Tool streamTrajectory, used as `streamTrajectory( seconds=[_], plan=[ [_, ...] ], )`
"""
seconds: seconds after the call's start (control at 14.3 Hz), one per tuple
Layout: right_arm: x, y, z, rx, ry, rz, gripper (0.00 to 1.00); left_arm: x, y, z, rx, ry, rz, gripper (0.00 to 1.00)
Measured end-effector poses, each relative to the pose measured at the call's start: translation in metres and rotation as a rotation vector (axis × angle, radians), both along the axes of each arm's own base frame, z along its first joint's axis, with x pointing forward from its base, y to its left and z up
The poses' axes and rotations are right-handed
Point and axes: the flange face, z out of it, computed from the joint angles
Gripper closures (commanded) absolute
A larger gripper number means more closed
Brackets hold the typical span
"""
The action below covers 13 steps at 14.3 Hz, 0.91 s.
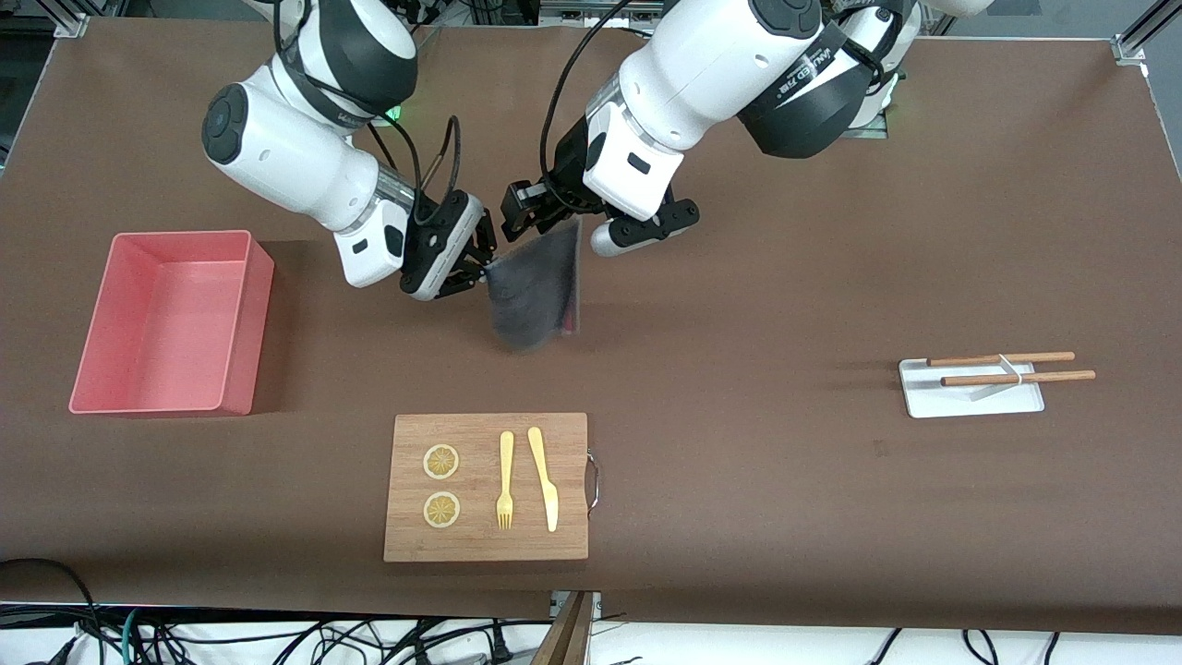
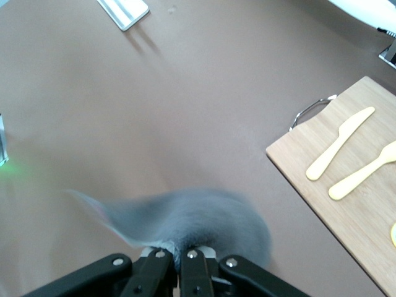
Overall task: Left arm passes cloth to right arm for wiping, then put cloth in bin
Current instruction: 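Open the left gripper and withdraw it while the right gripper holds the cloth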
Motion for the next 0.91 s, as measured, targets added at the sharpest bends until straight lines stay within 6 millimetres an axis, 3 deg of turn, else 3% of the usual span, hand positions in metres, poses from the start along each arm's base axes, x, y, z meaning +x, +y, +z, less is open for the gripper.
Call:
streamTrajectory(
  seconds=[0.42, 0.63, 0.91],
  plan=[
    [0.005, -0.039, 0.005, -0.045, 0.042, 0.038, 1.00, 0.007, 0.009, -0.003, 0.039, -0.011, 0.004, 0.00],
    [0.008, -0.075, 0.008, -0.136, 0.066, 0.047, 1.00, 0.006, 0.019, -0.018, 0.180, -0.035, -0.084, 0.00],
    [0.016, -0.123, 0.007, -0.294, 0.055, 0.060, 1.00, 0.016, 0.063, -0.058, 0.350, -0.001, -0.373, 0.00]
  ],
)
